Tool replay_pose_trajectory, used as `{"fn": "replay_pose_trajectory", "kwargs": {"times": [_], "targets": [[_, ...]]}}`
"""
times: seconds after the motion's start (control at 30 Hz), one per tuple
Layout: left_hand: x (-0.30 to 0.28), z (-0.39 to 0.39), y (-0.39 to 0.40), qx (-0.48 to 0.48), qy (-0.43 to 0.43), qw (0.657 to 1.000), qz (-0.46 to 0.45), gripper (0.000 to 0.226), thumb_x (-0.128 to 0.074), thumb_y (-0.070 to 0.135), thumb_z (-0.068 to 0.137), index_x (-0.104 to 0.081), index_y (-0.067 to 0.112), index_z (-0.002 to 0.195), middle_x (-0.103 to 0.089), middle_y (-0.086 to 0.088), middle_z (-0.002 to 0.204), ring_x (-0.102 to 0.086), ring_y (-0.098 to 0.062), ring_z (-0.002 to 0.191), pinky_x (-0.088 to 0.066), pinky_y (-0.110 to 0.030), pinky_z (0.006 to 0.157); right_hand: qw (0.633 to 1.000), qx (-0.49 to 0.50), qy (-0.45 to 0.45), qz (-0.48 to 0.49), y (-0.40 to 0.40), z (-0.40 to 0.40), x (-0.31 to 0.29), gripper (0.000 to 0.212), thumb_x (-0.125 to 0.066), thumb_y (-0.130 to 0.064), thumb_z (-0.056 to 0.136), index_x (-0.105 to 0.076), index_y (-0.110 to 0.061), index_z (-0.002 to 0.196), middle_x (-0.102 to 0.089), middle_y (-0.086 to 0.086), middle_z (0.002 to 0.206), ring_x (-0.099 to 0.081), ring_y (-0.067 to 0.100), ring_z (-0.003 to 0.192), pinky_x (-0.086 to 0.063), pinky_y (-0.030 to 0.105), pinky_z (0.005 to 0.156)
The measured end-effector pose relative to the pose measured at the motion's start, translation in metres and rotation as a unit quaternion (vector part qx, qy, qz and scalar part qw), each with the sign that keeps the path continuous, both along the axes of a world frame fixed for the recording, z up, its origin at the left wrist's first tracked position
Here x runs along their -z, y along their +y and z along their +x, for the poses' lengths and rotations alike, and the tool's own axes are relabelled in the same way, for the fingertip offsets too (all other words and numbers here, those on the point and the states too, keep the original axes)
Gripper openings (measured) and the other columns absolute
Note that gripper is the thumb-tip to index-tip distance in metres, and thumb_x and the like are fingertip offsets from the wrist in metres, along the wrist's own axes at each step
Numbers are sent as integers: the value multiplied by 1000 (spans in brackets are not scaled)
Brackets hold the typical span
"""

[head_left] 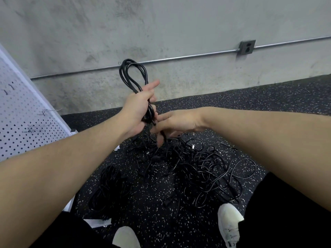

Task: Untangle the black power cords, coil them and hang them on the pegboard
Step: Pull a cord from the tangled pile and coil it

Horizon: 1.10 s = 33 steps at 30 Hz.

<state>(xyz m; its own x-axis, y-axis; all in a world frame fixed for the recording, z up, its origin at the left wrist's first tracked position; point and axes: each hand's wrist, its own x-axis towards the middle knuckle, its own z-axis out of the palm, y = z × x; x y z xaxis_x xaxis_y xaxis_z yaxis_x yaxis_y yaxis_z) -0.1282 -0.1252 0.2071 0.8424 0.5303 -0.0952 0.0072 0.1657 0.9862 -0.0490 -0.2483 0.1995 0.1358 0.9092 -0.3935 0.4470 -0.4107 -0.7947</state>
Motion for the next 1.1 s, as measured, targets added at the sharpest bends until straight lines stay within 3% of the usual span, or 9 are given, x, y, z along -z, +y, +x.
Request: {"fn": "replay_pose_trajectory", "kwargs": {"times": [0.07, 0.17, 0.3, 0.4, 0.47, 0.7, 0.8, 0.93, 1.1], "targets": [[0, 1, 1, -25, 15, 999, 21, 37, -39, 20, 109, -66, 33, 131, -39, 7, 66, -37, -6, 39, -38, -25, 48, 999, -9, -37, 9, 2, 4, 2, 22, -58, -36, 102, -58, -20, 86, -68, 0, 74, -69, 14, 80, -52, 44, 95], [3, 0, 3, -49, 30, 997, 59, 35, -42, 22, 109, -66, 33, 133, -43, 5, 75, -42, -6, 38, -42, -26, 47, 988, -18, -154, 4, 4, 9, 4, 34, -60, -44, 99, -58, -21, 74, -66, -5, 68, -53, 6, 58, -49, 31, 75], [4, 0, 2, -78, 78, 988, 110, 29, -50, 30, 107, -67, 34, 131, -48, 3, 83, -47, -8, 40, -45, -25, 47, 975, -34, -217, -24, 3, 14, 12, 31, -64, -43, 97, -62, -14, 87, -73, -8, 80, -57, 8, 65, -45, 27, 69], [3, -4, 4, -90, 120, 977, 149, 20, -53, 34, 106, -68, 28, 118, -42, 2, 73, -44, -13, 52, -45, -20, 42, 986, -24, -168, -8, -2, 20, 11, 27, -66, -32, 98, -50, -16, 85, -78, 5, 94, -59, 4, 58, -48, 18, 59], [4, -7, 5, -85, 149, 968, 183, 15, -54, 35, 105, -63, 24, 99, -41, 1, 71, -43, -16, 58, -43, -17, 39, 993, 1, -115, -4, -6, 23, 9, 22, -67, -28, 98, -49, -18, 90, -77, 9, 95, -60, 14, 59, -56, 27, 60], [7, -14, 0, 58, 264, 915, 299, 60, -56, 73, 88, -64, 14, 80, -41, 2, 54, -42, -13, 42, -37, -16, 39, 975, 12, -216, 53, -9, 26, -3, 29, -82, -40, 82, -63, -19, 80, -68, -7, 71, -47, 5, 55, -41, 23, 65], [8, -19, 3, 176, 300, 861, 370, 59, -63, 78, 72, -71, 23, 90, -51, 4, 62, -46, -10, 49, -42, -20, 55, 971, 24, -230, 57, -14, 32, -8, 24, -85, -30, 79, -65, -17, 80, -63, -8, 71, -51, 4, 59, -44, 27, 67], [19, -20, 4, 256, 345, 775, 463, 30, -85, 56, 73, -78, 33, 91, -69, 12, 69, -64, -7, 62, -44, -18, 53, 976, 51, -193, 87, -23, 36, -14, 12, -73, 0, 88, -69, -5, 98, -74, 5, 93, -58, -9, 57, -43, 9, 53], [15, -14, -3, 187, 298, 824, 444, 25, -65, 33, 92, -78, 27, 71, -53, 17, 44, -48, -6, 53, -35, -21, 47, 960, 143, -197, 140, -25, 51, -10, 16, -64, 2, 95, -70, -9, 105, -74, 4, 100, -61, -14, 64, -39, 2, 54]]}}
